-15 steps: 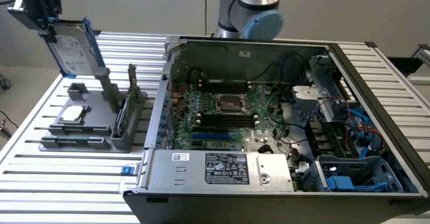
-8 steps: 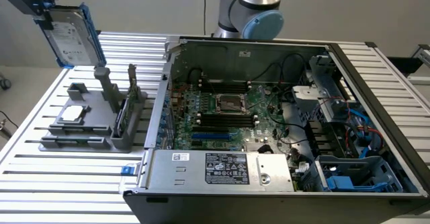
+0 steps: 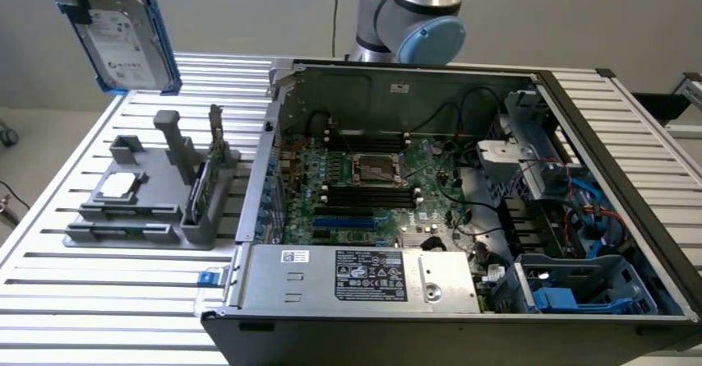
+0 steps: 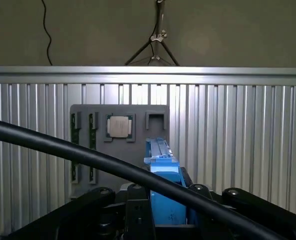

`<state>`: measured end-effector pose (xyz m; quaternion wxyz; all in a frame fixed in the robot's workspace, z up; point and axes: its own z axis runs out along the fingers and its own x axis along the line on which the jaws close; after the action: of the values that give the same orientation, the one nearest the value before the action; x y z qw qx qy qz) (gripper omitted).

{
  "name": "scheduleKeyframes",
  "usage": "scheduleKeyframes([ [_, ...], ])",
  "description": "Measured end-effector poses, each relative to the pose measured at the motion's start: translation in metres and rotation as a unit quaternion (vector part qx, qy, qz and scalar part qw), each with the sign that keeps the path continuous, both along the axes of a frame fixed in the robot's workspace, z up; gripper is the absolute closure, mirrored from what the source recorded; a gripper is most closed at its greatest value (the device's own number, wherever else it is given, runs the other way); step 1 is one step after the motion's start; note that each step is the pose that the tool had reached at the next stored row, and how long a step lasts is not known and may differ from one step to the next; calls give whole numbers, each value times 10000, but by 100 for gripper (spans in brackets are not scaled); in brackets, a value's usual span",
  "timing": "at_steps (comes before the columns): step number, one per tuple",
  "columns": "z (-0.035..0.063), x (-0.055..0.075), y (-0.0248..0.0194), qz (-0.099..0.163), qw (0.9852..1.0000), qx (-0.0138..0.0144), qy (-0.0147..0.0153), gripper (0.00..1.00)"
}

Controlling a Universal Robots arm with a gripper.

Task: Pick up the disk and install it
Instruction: 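Pick up the disk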

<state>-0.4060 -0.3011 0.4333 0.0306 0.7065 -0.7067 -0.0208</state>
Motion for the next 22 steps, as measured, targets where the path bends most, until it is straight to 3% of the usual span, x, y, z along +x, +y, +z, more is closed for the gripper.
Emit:
scheduleKeyframes([
  [12,539,513,-154,0,10000,0,75,67],
  [22,739,803,-301,1,10000,-2,81,67],
])
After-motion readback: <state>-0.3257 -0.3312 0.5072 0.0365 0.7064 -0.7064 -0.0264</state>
